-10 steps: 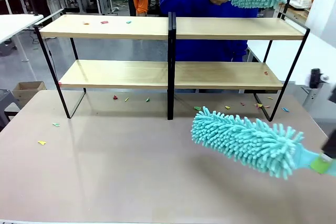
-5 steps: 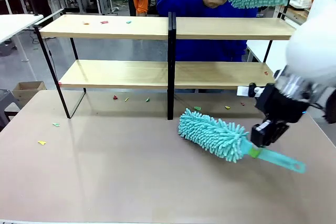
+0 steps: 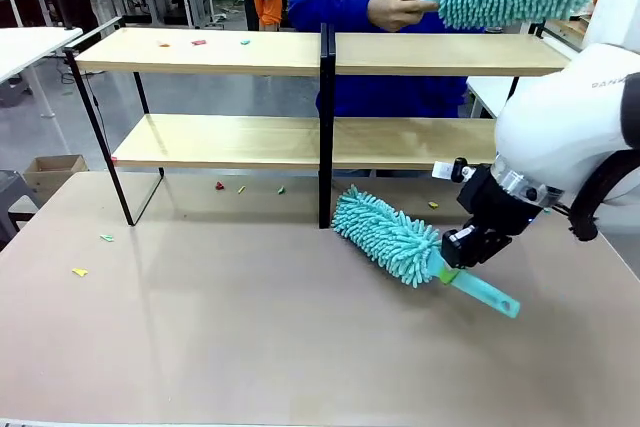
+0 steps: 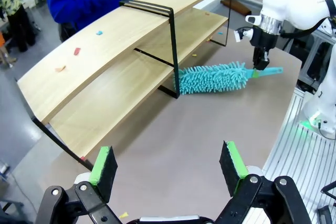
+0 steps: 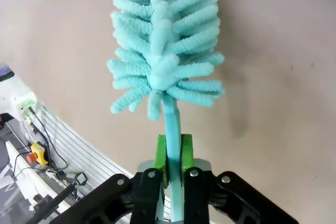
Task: Clean the shelves.
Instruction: Clean another randomly selected level of the Shelf with the Duster.
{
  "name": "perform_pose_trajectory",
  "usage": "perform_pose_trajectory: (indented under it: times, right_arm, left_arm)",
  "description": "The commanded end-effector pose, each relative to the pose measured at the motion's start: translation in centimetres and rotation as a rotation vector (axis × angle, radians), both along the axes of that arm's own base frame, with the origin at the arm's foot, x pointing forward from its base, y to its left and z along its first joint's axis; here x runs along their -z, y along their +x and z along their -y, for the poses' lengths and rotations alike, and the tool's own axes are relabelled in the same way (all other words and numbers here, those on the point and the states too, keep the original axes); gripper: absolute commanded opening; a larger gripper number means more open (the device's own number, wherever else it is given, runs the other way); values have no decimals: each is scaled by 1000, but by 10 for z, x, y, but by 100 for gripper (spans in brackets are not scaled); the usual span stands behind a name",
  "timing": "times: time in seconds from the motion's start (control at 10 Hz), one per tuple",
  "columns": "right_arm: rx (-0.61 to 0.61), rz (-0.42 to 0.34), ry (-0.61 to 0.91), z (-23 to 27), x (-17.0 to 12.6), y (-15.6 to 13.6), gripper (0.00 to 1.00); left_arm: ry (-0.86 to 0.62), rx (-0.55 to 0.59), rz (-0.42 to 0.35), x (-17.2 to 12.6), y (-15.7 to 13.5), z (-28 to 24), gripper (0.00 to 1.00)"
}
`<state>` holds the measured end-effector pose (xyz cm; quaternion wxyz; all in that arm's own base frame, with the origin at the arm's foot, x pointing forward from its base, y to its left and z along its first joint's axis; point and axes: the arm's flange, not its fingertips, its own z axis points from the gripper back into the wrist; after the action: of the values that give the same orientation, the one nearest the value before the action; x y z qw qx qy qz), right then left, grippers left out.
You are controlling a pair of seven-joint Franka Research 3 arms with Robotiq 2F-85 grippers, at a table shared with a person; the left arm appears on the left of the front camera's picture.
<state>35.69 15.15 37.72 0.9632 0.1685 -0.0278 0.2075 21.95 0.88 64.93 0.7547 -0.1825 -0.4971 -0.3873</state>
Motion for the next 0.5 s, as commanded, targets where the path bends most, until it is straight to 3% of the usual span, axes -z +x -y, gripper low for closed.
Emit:
perform_pose_trajectory:
  times: [0.0, 0.2, 0.4]
  right_arm:
    - [41, 12, -4, -4, 28, -1, 12]
    - [150, 36, -31, 3, 38, 9, 12]
    - [250, 63, -121, 16, 34, -1, 12]
  left_arm:
    - [-1, 1, -2, 0, 1, 0, 100]
    - [-1, 1, -2, 0, 1, 0, 100]
    - [-1, 1, -2, 0, 1, 0, 100]
